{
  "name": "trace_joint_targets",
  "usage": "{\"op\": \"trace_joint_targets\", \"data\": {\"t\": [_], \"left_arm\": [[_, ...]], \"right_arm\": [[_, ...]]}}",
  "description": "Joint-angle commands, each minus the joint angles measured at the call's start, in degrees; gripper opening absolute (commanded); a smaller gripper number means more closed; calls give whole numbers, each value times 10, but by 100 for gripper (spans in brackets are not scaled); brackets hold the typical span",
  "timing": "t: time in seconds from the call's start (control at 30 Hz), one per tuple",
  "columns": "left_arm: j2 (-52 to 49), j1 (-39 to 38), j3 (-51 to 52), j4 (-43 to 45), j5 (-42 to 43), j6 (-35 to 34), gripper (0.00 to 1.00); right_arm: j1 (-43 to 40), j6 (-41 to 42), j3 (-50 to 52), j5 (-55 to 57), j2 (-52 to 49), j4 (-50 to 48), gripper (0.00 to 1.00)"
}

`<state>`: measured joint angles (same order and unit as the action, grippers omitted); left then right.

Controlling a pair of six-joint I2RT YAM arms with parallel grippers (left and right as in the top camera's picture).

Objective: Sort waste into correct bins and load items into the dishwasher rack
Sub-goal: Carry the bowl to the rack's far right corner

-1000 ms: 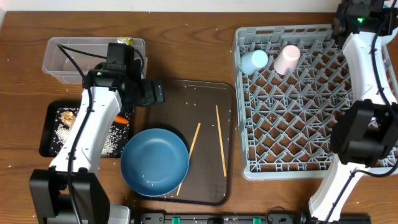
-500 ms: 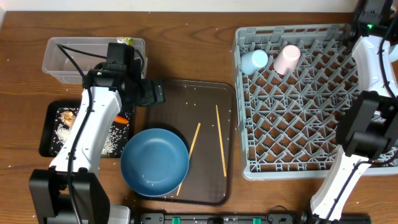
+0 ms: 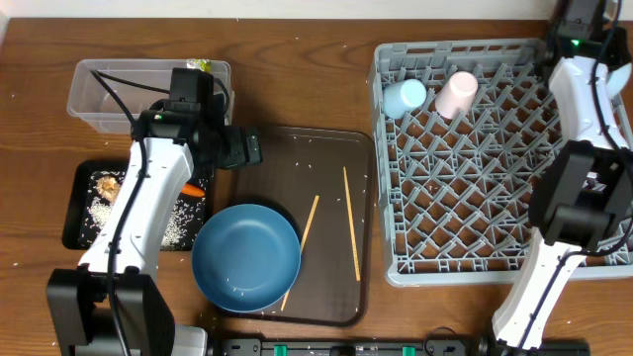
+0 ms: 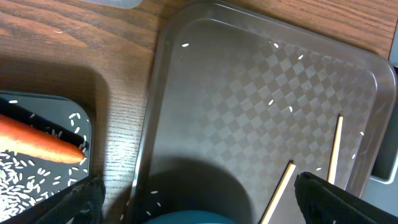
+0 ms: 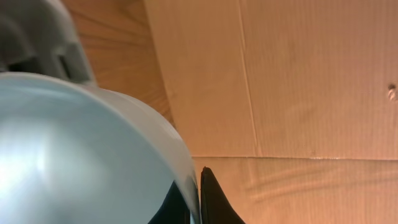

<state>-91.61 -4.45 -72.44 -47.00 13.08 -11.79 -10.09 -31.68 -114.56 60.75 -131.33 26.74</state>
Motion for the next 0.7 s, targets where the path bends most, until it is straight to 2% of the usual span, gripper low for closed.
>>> {"op": "trace_joint_targets", "data": {"t": [0.0,0.4,0.67], "left_arm": [[3,2,3,-1,-7,3,98],[3,2,3,-1,-7,3,98],[3,2,3,-1,-7,3,98]], "right_arm": [[26,-1,0,-46,-8,3,1],[61,-2,0,-74,-8,3,1],[46,-50,0,-38,-8,-7,1]]}}
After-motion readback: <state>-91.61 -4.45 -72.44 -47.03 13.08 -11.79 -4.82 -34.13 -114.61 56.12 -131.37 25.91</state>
